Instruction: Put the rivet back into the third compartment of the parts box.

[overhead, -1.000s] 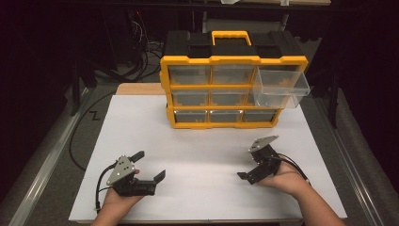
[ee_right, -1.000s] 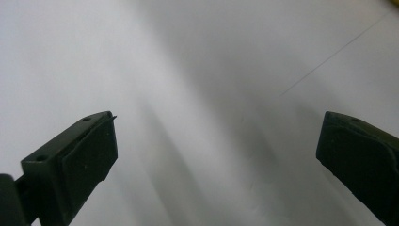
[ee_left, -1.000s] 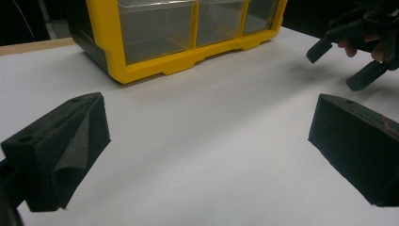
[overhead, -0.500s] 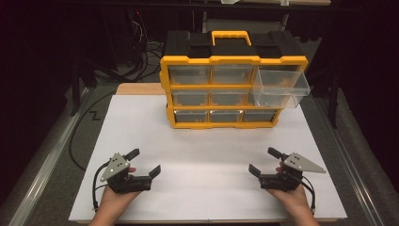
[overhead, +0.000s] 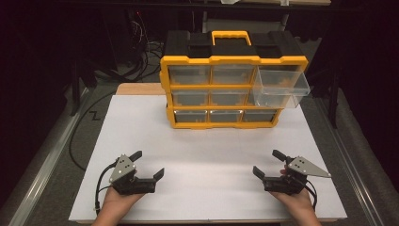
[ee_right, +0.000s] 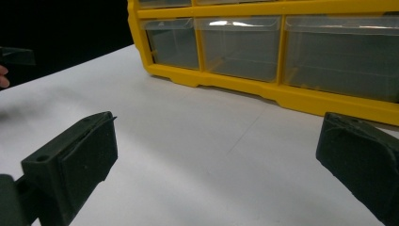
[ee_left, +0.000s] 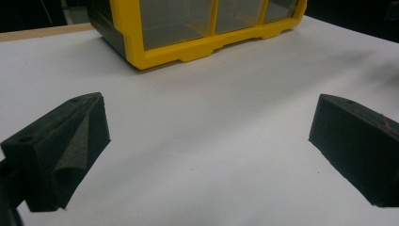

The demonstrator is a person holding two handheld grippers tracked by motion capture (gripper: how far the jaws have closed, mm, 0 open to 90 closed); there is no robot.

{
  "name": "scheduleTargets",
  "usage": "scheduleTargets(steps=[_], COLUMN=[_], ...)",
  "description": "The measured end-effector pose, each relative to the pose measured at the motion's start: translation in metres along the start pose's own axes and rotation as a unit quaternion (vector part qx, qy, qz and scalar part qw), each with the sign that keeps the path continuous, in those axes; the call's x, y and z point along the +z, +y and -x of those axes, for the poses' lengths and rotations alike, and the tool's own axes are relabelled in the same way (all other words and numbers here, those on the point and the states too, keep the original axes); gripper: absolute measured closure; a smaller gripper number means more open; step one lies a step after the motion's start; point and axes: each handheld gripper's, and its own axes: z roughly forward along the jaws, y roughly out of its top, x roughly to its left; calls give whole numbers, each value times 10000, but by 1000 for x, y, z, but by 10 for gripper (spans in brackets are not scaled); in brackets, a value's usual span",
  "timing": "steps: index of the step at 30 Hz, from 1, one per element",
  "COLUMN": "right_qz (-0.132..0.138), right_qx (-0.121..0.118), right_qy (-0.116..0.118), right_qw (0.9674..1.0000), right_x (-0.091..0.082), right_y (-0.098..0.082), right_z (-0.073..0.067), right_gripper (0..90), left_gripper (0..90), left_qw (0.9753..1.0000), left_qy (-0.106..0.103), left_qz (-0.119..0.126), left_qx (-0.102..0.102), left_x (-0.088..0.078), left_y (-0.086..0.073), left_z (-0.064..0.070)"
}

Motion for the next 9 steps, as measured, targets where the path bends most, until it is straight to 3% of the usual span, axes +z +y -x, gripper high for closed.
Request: scheduleTargets(steps=[9], right_qz=[-89], right_qx=[45], right_qy=[-154], right_qw=[9998], right_x=[4], right_y=[-1], right_z=[1], right_gripper=[1], left_gripper=[3], left_qw=[10000], left_qy=[27], left_qz=[-50], left_qx=[-1], left_x=[1], left_y=[-2], left_z=[-3])
